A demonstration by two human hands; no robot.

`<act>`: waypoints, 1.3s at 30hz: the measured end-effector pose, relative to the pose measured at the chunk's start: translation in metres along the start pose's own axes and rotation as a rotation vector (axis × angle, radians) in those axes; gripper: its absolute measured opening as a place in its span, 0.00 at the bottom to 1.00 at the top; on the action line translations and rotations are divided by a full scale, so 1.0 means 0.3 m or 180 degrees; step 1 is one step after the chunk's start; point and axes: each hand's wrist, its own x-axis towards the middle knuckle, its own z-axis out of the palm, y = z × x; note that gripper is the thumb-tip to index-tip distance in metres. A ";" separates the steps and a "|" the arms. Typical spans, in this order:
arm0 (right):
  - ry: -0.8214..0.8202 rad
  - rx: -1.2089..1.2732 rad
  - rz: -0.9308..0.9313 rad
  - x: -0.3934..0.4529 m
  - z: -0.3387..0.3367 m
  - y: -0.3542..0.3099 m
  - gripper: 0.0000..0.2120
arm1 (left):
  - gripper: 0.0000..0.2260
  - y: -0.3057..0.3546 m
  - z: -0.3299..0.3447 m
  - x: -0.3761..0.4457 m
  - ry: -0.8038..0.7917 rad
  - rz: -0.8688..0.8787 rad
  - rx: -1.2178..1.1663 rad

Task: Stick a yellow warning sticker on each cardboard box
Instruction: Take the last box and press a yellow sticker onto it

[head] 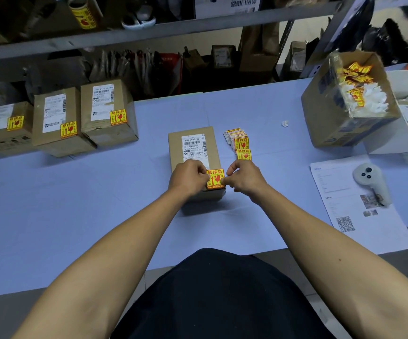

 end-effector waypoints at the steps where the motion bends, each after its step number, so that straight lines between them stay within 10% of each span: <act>1: 0.0003 -0.0035 -0.0021 0.002 0.000 0.000 0.13 | 0.03 0.001 0.000 0.001 0.0014 0.0008 0.0037; 17: 0.0009 -0.1001 -0.0240 0.033 0.006 -0.014 0.13 | 0.02 0.023 -0.008 0.000 0.0067 -0.0120 0.0535; 39: -0.0129 0.0509 -0.0044 0.083 0.054 0.040 0.11 | 0.42 -0.076 0.041 0.017 0.0408 -0.0290 -0.0082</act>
